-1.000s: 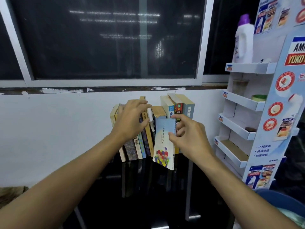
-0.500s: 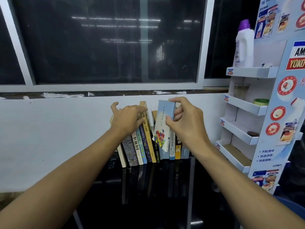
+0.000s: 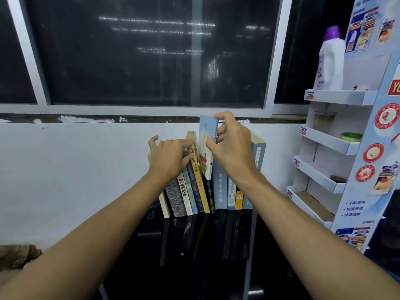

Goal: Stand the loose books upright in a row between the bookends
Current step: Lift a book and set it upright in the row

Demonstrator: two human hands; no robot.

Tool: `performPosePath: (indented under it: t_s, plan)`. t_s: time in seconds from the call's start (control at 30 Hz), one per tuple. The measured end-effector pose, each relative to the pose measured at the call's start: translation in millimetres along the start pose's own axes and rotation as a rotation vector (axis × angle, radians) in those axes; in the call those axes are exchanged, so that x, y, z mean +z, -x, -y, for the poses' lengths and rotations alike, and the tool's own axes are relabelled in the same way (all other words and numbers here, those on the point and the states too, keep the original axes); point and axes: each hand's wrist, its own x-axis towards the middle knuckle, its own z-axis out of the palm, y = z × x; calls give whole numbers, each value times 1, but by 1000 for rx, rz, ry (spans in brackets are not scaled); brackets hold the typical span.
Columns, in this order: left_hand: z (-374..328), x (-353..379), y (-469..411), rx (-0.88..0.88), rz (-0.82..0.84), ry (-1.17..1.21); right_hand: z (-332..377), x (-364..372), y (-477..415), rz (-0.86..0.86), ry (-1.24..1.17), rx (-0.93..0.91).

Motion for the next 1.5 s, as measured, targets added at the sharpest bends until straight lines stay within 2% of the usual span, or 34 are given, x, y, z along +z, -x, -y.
performPosePath:
  t_s: [0.17, 0.53, 0.83, 1.23, 1.5]
  plan:
    - [0, 0, 1, -16, 4, 41, 2, 13, -11, 1, 7, -39]
    - [8, 2, 3, -57, -10, 97, -14, 38, -9, 17, -61, 79]
    - [8, 3, 5, -84, 3, 124, -34, 53, 6, 42, -81, 91]
    - [2, -3, 9, -107, 18, 144, -38, 46, 12, -16, -9, 67]
    - [0, -7, 9, -121, 36, 139, -31, 42, 8, -86, -102, 122]
